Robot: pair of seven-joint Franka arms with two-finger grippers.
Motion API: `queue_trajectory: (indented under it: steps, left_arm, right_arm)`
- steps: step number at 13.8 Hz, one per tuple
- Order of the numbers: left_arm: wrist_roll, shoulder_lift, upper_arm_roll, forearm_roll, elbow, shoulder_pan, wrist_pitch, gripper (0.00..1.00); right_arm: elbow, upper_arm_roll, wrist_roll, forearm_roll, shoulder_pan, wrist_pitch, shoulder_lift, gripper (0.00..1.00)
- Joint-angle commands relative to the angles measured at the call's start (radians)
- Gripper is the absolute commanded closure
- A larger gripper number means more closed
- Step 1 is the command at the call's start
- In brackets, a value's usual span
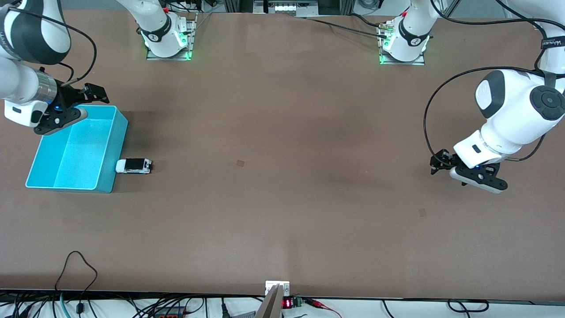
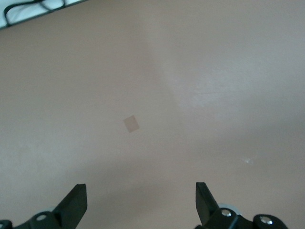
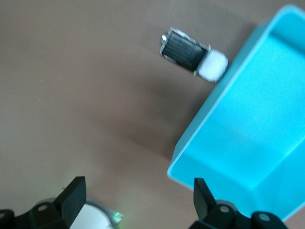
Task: Wind and store white jeep toy
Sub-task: 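Grasp the jeep with the right gripper while the left gripper withdraws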
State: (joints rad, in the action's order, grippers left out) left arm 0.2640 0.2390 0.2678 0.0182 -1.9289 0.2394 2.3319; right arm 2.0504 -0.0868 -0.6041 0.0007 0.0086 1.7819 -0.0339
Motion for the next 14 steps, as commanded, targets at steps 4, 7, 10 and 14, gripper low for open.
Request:
queue_trajectory:
  steps: [4, 7, 10, 14]
  left_arm:
    - [-0.152, -0.033, -0.044, -0.012, 0.095, -0.012, -0.167, 0.0]
    - [-0.219, -0.053, -0.09, -0.011, 0.131, -0.066, -0.221, 0.0]
    - [-0.247, -0.084, -0.231, -0.021, 0.207, -0.193, -0.345, 0.0]
    - [-0.333, -0.101, -0.229, -0.027, 0.323, -0.186, -0.511, 0.0]
  right_arm:
    - [0.094, 0.002, -0.114, -0.152, 0.151, 0.184, 0.005, 0.0]
    - [0.18, 0.002, -0.283, -0.168, 0.162, 0.376, 0.031, 0.0]
    - [0.178, 0.004, -0.462, -0.168, 0.171, 0.494, 0.1, 0.0]
    - [0.177, 0.001, -0.612, -0.165, 0.166, 0.589, 0.178, 0.0]
